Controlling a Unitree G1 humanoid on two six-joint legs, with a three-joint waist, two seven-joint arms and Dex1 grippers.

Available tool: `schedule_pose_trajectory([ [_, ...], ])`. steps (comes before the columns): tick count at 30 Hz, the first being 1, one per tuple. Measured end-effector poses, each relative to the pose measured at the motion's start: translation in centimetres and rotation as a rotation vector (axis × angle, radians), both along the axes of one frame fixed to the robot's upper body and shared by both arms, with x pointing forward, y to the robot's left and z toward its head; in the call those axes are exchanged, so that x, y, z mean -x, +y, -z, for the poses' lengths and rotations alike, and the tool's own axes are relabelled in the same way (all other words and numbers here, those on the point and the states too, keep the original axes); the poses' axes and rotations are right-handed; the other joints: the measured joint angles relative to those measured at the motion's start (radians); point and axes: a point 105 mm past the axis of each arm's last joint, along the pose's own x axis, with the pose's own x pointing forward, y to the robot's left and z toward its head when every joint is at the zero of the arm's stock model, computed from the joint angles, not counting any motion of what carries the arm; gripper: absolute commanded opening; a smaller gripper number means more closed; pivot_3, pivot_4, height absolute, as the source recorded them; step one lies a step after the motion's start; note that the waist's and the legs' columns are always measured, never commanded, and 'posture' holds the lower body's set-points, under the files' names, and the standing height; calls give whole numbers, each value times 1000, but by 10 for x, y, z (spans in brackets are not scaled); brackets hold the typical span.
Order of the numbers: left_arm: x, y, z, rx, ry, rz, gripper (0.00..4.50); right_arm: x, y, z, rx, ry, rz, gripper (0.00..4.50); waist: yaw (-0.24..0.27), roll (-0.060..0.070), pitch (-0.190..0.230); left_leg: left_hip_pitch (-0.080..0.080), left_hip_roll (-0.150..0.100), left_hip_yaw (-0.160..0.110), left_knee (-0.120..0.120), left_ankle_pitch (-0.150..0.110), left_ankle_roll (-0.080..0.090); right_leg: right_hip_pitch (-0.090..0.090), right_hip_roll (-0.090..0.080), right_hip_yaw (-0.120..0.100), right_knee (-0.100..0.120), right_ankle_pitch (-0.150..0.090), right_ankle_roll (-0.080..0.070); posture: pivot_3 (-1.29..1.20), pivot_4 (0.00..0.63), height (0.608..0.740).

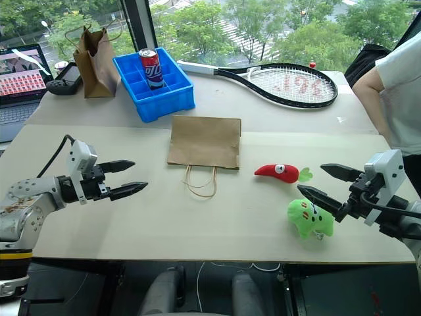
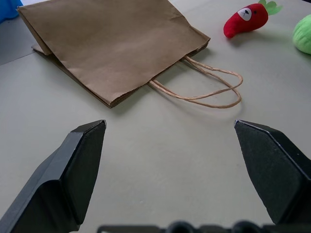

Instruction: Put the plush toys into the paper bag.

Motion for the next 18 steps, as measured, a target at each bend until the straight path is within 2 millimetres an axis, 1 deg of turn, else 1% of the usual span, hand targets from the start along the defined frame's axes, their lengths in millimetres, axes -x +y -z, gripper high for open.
schedule_pose_trajectory([
  [1, 0, 0, 0, 0, 0, 0, 4500, 0, 0, 0, 0, 0, 0, 4463, 0, 0, 0, 0, 0, 0, 0, 0, 0, 0, 0, 0, 0, 0, 0, 0, 150, 740],
  [3, 3, -1, -4, 9, 12, 59, 4500, 1, 3, -2, 17, 16, -30, 4463, -1, 0, 0, -1, 0, 0, 0, 0, 0, -1, 0, 0, 1, 0, -1, 0, 150, 740],
  [4, 6, -1, -13, 10, 14, 120, 4500, 3, 7, -7, 45, 33, -67, 4463, -1, 0, 1, -1, 0, 0, 1, 0, 0, -2, 0, 0, 1, -1, -2, 0, 150, 740],
  [5, 10, 0, -25, -7, 5, 190, 4500, 5, 16, -16, 93, 44, -123, 4463, -3, 1, 1, -1, 0, 0, 1, 0, 0, -2, 0, 0, 2, -1, -3, 0, 150, 740],
  [7, 16, -3, -54, -47, -48, 301, 4500, 11, 38, -37, 178, 11, -238, 4463, -4, 1, 1, 1, 1, 0, 0, -1, -2, -1, 0, -1, 1, -2, -3, 0, 150, 740],
  [8, 19, -6, -63, -58, -70, 343, 4500, 14, 47, -43, 203, -4, -282, 4463, -3, 1, 0, 1, 1, 0, 0, -3, -5, 0, 0, -1, 0, -2, -3, 0, 150, 740],
  [9, 20, -7, -66, -61, -73, 364, 4500, 16, 51, -45, 206, -3, -302, 4463, -2, 1, 0, 1, 1, 0, -1, -3, -5, 0, 0, -1, -1, -2, -3, 0, 150, 740],
  [10, 22, -10, -63, -71, -57, 401, 4500, 19, 60, -44, 197, 16, -344, 4463, -2, 1, 0, 0, 1, 0, 0, -3, -5, 0, 0, -1, -1, -2, -3, 0, 150, 740],
  [11, 23, -11, -59, -78, -42, 416, 4500, 19, 64, -44, 191, 26, -358, 4463, -2, 1, 0, 0, 1, 0, 0, -2, -4, 0, 0, -1, -1, -2, -3, 0, 150, 740],
  [12, 21, -13, -50, -104, -18, 442, 4500, 18, 68, -43, 186, 45, -371, 4463, 1, 1, 0, -1, 0, 0, 0, 0, 1, -1, 0, -1, -1, -2, -4, 0, 150, 740],
  [14, 16, -20, -42, -138, -25, 481, 4500, 19, 78, -43, 197, 54, -399, 4463, 6, 1, 0, -3, 0, 0, 0, 1, 1, -2, 0, -1, -1, -1, -5, 0, 150, 740],
  [16, 5, -35, -31, -197, -64, 552, 4500, 21, 92, -40, 223, 56, -440, 4463, 14, 1, 1, -3, 0, 0, 2, 1, 1, -1, 0, -2, -1, -1, -5, 0, 150, 740],
  [18, -6, -50, -23, -203, -83, 587, 4500, 21, 100, -32, 225, 73, -456, 4463, 21, 0, 1, -4, 0, 0, 3, 1, 2, -2, 0, -1, -1, -1, -5, 0, 150, 740],
])
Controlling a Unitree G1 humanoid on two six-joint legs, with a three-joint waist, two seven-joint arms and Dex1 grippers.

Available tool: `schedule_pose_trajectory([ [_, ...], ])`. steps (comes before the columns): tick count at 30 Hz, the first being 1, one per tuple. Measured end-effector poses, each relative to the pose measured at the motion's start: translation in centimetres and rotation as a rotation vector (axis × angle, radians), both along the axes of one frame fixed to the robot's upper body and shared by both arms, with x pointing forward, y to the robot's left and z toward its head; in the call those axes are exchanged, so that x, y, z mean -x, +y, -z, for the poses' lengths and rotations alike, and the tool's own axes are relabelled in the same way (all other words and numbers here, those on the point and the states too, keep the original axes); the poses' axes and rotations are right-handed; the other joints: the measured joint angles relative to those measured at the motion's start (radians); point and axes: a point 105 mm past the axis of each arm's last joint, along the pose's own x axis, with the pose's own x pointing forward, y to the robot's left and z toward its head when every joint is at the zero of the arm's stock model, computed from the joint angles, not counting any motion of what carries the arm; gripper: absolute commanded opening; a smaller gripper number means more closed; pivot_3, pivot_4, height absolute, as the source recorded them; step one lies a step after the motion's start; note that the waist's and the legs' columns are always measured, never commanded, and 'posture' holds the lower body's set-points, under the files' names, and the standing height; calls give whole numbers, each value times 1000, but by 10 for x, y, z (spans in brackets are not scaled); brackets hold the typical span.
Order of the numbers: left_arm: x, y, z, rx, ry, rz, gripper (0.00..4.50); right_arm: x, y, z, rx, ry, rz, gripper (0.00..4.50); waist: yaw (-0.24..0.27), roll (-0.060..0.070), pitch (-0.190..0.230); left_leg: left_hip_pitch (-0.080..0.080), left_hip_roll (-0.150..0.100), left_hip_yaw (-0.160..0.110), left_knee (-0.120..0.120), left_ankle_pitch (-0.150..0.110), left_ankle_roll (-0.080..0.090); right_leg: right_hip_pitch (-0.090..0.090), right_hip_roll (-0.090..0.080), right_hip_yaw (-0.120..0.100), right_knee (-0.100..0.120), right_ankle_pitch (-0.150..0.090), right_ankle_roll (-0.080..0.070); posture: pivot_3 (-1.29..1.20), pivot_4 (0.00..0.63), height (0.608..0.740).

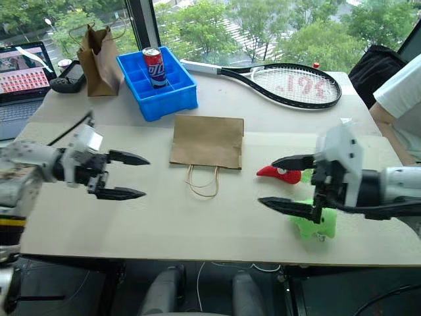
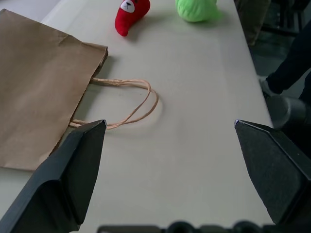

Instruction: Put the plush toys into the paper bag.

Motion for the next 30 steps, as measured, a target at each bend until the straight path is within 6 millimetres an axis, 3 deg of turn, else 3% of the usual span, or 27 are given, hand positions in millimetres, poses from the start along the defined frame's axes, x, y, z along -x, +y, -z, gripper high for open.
schedule_pose_trajectory([
  [4, -14, -23, 15, 3, -42, 47, 4500, -3, 4, 11, -2, 20, 28, 4463, 5, 0, 0, -4, 0, 0, 0, 1, 2, -3, 0, 0, 1, 3, 7, 0, 150, 740],
  [10, -34, -41, 44, -46, -121, 85, 4500, -3, 4, 16, -10, 19, 58, 4463, 7, 0, 0, -6, 0, -2, 1, 1, 2, -4, 2, -1, 2, 3, 7, 0, 150, 740],
  [14, -46, -46, 53, -62, -129, 83, 4500, 4, 7, 18, -24, 28, 44, 4463, 6, 0, 0, -7, 0, -2, 3, 1, 2, -5, 1, -1, 2, 4, 8, 0, 150, 740],
  [20, -53, -61, 55, -40, -113, 105, 2869, 7, 1, 15, -25, 10, 81, 4500, 6, 0, 0, -7, -1, -3, 3, 1, 3, -4, 2, -2, 2, 4, 9, 0, 150, 740],
  [28, -53, -61, 60, -45, -56, 122, 79, 9, -2, 19, -15, 15, 99, 4500, 3, 0, 0, -7, -1, -4, 3, 1, 3, -3, 2, -2, 3, 4, 9, 0, 150, 740],
  [30, -52, -60, 61, -49, -45, 134, 32, 9, -2, 19, -14, 13, 102, 4500, 3, 0, 0, -7, -1, -4, 3, 1, 3, -3, 2, -2, 3, 4, 9, 0, 150, 740],
])
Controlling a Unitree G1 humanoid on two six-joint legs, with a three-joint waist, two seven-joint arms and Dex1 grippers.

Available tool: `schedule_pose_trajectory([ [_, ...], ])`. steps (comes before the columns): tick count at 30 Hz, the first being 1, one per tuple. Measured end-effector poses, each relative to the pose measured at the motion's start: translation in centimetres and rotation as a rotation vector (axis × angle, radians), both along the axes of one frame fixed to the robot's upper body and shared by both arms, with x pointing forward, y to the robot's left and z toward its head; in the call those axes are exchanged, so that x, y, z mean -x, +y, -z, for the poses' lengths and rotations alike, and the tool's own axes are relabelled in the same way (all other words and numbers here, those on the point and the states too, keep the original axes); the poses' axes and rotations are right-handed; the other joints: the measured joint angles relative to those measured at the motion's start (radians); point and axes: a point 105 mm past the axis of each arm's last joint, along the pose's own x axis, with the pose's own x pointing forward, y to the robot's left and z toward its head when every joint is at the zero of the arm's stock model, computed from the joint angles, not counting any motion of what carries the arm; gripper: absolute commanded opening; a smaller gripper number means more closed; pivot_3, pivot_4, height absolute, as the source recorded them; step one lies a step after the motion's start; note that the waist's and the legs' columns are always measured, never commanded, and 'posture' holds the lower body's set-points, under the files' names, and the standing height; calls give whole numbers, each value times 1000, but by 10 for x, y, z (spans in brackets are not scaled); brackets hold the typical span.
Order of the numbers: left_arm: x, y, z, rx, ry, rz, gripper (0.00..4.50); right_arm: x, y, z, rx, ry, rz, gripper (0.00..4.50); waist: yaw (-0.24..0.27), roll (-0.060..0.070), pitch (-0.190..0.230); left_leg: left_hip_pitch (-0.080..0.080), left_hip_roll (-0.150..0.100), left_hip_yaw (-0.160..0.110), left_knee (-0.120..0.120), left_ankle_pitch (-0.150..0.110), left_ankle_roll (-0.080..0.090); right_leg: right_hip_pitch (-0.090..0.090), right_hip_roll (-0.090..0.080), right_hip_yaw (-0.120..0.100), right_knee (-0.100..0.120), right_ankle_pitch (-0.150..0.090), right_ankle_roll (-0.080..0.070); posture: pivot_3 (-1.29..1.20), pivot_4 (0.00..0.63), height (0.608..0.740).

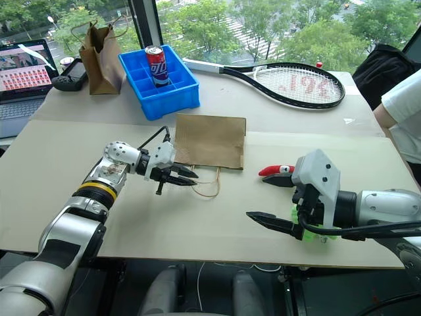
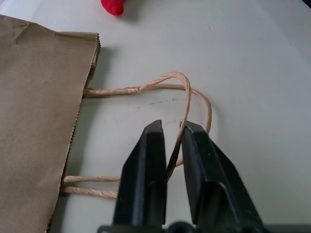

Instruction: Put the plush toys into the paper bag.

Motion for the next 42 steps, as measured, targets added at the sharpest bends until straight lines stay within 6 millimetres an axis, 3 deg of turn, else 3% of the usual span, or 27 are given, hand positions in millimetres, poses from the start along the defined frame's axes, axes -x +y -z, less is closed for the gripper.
schedule_pose_trajectory([
  [4, 6, -5, -10, 25, 32, 46, 32, -1, 0, 4, -3, 11, 19, 4500, 0, 0, 0, 0, 0, 0, 0, 0, 0, 0, 0, 0, 0, 0, 0, 0, 150, 740],
  [11, 35, -25, -86, 225, 40, 151, 32, -1, 14, 46, -57, 165, 97, 4500, -4, 0, 0, 0, 0, -1, 0, 0, 0, 1, 0, -1, 1, 0, 0, 0, 150, 740],
  [12, 40, -25, -94, 237, 44, 154, 0, -1, 16, 52, -61, 182, 105, 3984, -5, 0, 0, 1, 0, -2, 0, 0, 0, 1, 0, -1, 2, 0, 0, 0, 150, 740],
  [14, 49, -25, -106, 261, 64, 143, 0, -4, 27, 59, -91, 188, 122, 3460, -11, 0, 0, 4, 1, -2, 0, 0, 0, 3, 1, -1, 3, 0, 0, 0, 150, 740],
  [24, 61, -34, -110, 283, 119, 103, 0, -47, 73, 64, -266, 140, 227, 33, -24, 0, 0, 7, 1, -1, 1, 1, 2, 3, 1, 0, 8, -1, -1, 0, 150, 740],
  [28, 62, -37, -109, 294, 126, 103, 0, -59, 88, 69, -274, 130, 257, 33, -24, 0, 0, 7, 1, -2, 0, 1, 2, 3, 2, 0, 8, -2, -1, 0, 150, 740],
  [35, 65, -35, -110, 270, 148, 125, 0, -86, 79, 95, -211, 75, 401, 33, -23, 0, 0, 7, 1, -2, -1, 1, 2, 2, 2, 0, 8, -2, -1, 0, 150, 740],
  [42, 63, -41, -132, 312, 177, 133, 0, -110, 67, 109, -142, -5, 500, 33, -25, 0, 0, 7, 1, -1, -1, 1, 2, 2, 2, 0, 8, -2, -1, 0, 150, 740],
])
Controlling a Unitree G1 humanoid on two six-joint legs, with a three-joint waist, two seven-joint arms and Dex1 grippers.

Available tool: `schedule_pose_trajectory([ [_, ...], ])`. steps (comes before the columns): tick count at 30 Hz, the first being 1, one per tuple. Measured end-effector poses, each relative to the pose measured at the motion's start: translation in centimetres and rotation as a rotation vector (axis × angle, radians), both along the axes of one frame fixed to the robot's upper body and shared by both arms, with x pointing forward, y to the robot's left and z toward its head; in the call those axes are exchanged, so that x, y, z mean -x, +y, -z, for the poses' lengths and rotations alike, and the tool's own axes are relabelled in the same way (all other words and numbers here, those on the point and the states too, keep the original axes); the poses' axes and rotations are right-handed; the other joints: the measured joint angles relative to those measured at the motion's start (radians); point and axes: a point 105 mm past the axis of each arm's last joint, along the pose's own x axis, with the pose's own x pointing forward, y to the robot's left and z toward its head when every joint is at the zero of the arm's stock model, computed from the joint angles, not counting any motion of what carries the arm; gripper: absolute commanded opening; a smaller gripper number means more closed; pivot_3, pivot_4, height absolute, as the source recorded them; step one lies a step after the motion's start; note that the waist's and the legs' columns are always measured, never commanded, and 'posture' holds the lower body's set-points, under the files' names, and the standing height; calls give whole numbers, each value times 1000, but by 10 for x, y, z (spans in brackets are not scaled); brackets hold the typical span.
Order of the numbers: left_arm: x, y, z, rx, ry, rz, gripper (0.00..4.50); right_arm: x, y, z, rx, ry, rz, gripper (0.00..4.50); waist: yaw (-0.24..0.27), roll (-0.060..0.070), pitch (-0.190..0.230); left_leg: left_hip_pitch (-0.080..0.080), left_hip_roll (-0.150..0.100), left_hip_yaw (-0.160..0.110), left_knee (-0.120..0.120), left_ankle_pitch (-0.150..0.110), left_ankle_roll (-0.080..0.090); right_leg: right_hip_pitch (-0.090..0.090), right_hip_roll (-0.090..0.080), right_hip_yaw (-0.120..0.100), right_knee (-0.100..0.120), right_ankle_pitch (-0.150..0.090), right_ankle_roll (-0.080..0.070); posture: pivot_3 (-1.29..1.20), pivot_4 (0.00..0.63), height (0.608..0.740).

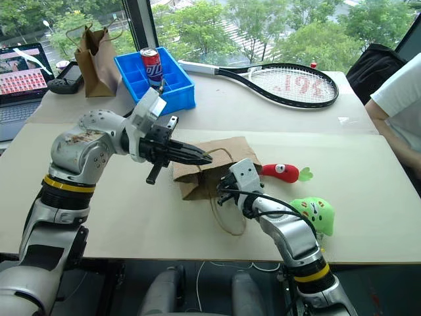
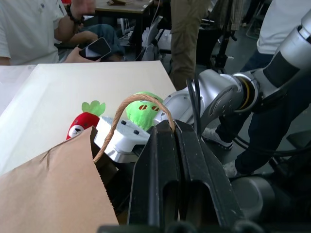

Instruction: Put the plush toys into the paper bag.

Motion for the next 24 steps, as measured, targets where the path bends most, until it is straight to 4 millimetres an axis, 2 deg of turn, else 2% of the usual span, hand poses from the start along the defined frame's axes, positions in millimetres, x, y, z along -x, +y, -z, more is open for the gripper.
schedule_pose_trajectory([
  [6, -15, -4, -28, 54, -11, -76, 0, 2, 2, 8, 37, -14, -16, 33, -1, 0, 0, 0, 0, 0, 0, 0, 0, 0, 0, 0, 0, 0, 0, 0, 150, 740],
  [13, -32, -2, -57, 77, -164, -144, 0, 5, 5, 9, 62, -29, -49, 33, -3, 0, 0, 1, 0, 0, -1, 0, 0, 0, 0, 0, 0, 0, 0, 0, 150, 740],
  [18, -26, -7, -79, 98, -248, -121, 0, 6, 6, 8, 74, -35, -66, 33, -3, 0, 0, 1, 0, 0, -1, 0, 0, 0, 0, 0, 0, 0, 0, 0, 150, 740],
  [24, -11, -11, -91, 163, -248, -65, 0, 8, 6, 8, 81, -32, -86, 33, -3, 0, 0, 1, 0, 0, -1, 0, 0, 0, 0, 0, 0, 0, 0, 0, 150, 740],
])
